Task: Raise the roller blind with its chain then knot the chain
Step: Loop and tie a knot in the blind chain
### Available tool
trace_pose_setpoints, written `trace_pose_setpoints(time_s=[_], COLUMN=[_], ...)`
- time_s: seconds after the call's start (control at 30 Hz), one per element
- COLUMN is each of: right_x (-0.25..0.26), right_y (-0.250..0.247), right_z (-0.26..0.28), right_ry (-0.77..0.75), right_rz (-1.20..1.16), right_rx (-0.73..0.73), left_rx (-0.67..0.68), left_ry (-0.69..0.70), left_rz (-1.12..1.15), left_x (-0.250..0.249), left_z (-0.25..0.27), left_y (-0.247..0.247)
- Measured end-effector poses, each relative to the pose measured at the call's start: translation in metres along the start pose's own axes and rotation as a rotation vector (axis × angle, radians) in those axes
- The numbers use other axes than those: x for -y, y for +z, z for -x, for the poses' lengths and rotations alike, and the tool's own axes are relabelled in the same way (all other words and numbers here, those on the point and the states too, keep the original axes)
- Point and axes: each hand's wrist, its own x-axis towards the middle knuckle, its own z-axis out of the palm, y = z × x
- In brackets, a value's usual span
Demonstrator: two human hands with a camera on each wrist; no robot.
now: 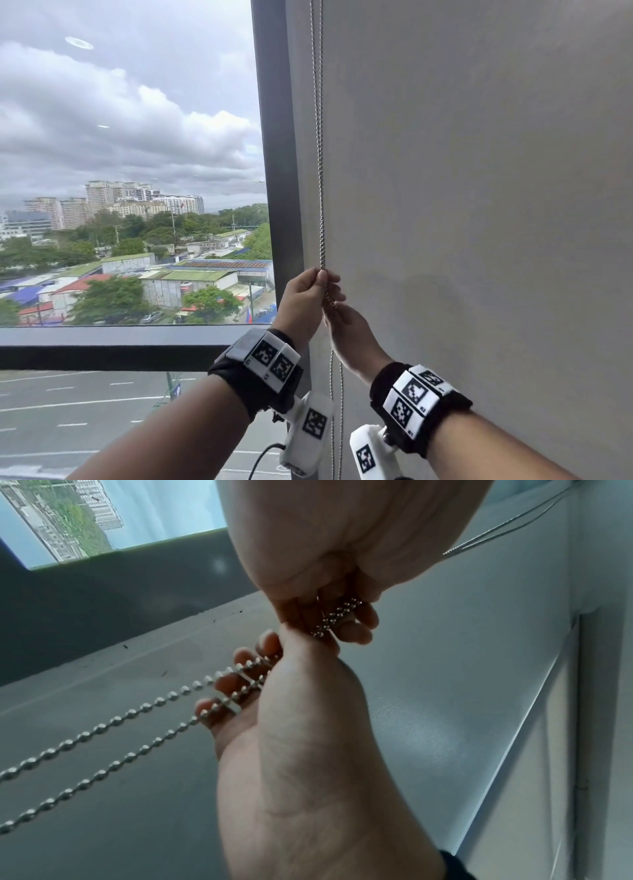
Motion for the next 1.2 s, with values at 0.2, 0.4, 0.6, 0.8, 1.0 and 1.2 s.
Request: trace_pose_setpoints(time_s=[0.2, 0.4, 0.6, 0.8, 1.0, 1.2], right_x=[0.017, 0.042, 0.092, 0.135, 0.173, 0.188], right_y=[-0.019, -0.04, -0.06, -0.074, -0.085, -0.095], right_z=[0.012, 0.007, -0.004, -0.009, 0.0, 0.015], right_ry=[0.22, 0.367, 0.367, 0.354, 0.334, 0.339], right_rz=[-0.26, -0.501, -0.655, -0.694, -0.675, -0.578], right_rx=[0.199, 0.165, 0.138, 0.132, 0.243, 0.39], left_rx=[-0.023, 0.011, 0.06, 0.122, 0.127, 0.024], left_ry=[0.007, -0.015, -0.009, 0.032, 0.001, 0.006], left_rz=[0.063, 0.062, -0.071, -0.169, -0.13, -0.189], left_x=[-0.007, -0.025, -0.036, -0.048, -0.062, -0.07], left_z=[0.011, 0.025, 0.035, 0.054, 0.067, 0.067], left_y=[-0.022, -0.035, -0.038, -0.024, 0.001, 0.013])
